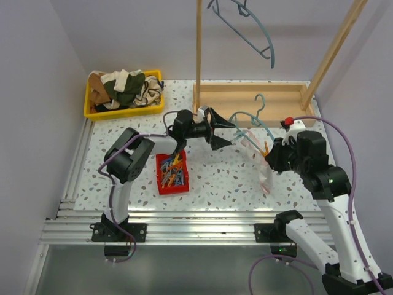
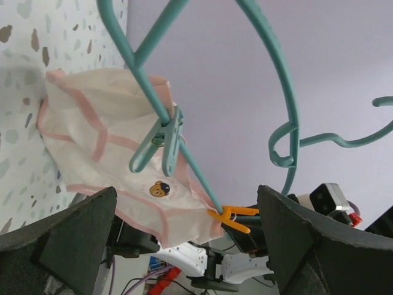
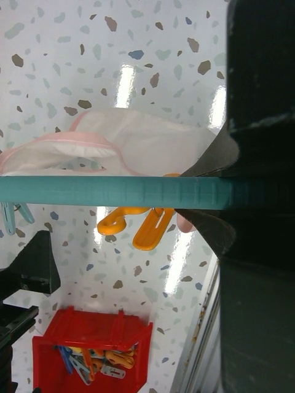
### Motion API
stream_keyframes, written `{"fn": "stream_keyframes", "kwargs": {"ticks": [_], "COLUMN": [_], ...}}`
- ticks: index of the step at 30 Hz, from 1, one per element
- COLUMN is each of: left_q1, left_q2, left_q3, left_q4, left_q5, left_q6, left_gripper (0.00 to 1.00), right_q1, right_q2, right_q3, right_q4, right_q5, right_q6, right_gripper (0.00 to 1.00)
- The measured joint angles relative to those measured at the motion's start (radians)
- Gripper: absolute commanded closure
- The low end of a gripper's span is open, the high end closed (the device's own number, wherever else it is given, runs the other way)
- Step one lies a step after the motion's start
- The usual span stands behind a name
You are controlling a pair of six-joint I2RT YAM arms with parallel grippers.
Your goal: Remove the underwear clipped to the hanger
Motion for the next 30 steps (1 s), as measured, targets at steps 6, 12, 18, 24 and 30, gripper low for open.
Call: {"fn": "stream_keyframes", "kwargs": {"ticks": [6,12,18,24,30], "left_q1": [-0.004,-0.006,-0.006,-0.005,-0.005], "left_q2": [0.038,0.069,0.086,0.086,0.088], "left_q3": [0.078,0.104,0.101,0.086,0.086], "left_q4": [0.028,0.032,0.039,0.120,0.195], "left_q5": [0.018,0.041,0.057,0.055,0.053], "left_q6": [-0.055,-0.072,-0.091,-0.138,-0.179], "left_gripper": [0.00,0.02,0.04,0.12,0.36], "right_q1": [0.000,0.000,0.001,0.001,0.001], "right_q2": [0.000,0.002,0.002,0.002,0.001], "right_q3": [0.000,-0.001,-0.002,-0.002,-0.002], "right_q4": [0.008,0.045,0.063,0.067,0.076], "right_q5": [-0.015,-0.055,-0.086,-0.091,-0.091], "right_q6": [0.002,0.019,0.039,0.049,0.064], "right_gripper": [1.00,1.00,1.00,1.00,1.00]}}
